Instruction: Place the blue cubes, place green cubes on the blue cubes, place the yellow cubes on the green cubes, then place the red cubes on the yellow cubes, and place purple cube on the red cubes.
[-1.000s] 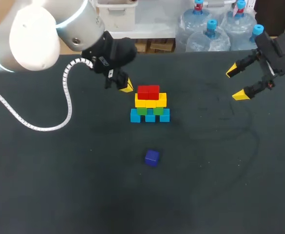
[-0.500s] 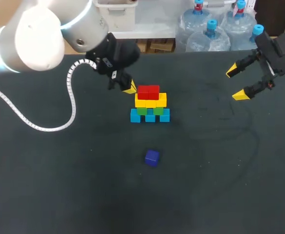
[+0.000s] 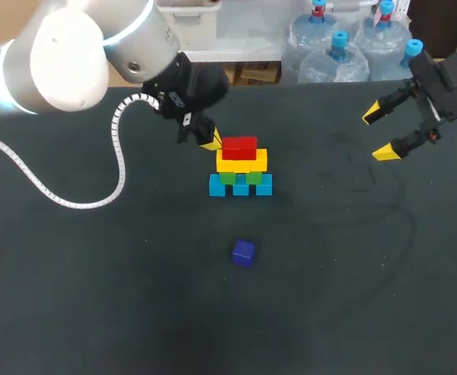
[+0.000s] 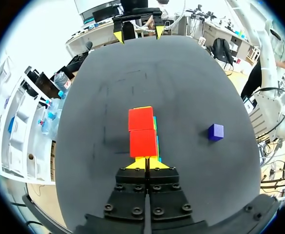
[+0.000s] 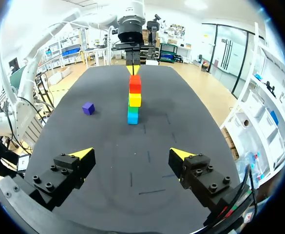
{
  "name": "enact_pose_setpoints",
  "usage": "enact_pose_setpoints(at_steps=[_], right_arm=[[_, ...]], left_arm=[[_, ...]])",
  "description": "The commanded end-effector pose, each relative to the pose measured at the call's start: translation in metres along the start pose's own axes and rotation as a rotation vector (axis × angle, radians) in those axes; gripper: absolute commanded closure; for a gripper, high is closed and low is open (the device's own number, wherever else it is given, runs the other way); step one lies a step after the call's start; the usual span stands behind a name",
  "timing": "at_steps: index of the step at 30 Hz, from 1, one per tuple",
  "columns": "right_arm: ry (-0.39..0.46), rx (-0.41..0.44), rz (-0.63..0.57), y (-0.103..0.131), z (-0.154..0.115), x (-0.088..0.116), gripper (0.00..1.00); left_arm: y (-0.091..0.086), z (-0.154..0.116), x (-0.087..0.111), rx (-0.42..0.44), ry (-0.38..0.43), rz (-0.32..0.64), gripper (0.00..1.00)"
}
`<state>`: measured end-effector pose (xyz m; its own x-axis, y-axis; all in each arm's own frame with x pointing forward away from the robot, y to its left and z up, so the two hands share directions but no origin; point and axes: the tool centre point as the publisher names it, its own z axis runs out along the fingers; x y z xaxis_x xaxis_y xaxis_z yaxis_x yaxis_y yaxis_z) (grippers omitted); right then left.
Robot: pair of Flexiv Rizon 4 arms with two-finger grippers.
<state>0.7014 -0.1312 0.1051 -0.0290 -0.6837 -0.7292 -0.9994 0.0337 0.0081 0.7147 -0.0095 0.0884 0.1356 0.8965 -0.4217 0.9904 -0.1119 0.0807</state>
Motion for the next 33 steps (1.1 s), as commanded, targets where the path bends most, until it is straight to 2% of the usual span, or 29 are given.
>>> enact_pose_setpoints(at_steps=[1,30,31,32,33], right_arm=[[-0.001,0.0,-0.001,-0.0003,0.0002,0.0001,0.0],[-0.001,0.0,-0.001,-0.0003,0.0002,0.0001,0.0],[-0.001,0.0,-0.001,-0.0003,0.0002,0.0001,0.0],[-0.001,0.0,-0.001,-0.0003,0.0002,0.0001,0.0],[-0.001,0.0,-0.001,-0.0003,0.0002,0.0001,0.0]], left_arm=[[0.0016,0.0006,-0.0009,0.004,0.005,0.002,1.0],[0.0006,0.0002,-0.003,0.007,0.006,0.005,1.0],[0.0003,-0.0007,-0.0027,0.005,0.004,0.002,0.72],[0.0,-0.0018,-0.0023,0.004,0.001,-0.001,0.23],[-0.0006,-0.003,-0.0018,0.004,0.002,-0.007,0.0]])
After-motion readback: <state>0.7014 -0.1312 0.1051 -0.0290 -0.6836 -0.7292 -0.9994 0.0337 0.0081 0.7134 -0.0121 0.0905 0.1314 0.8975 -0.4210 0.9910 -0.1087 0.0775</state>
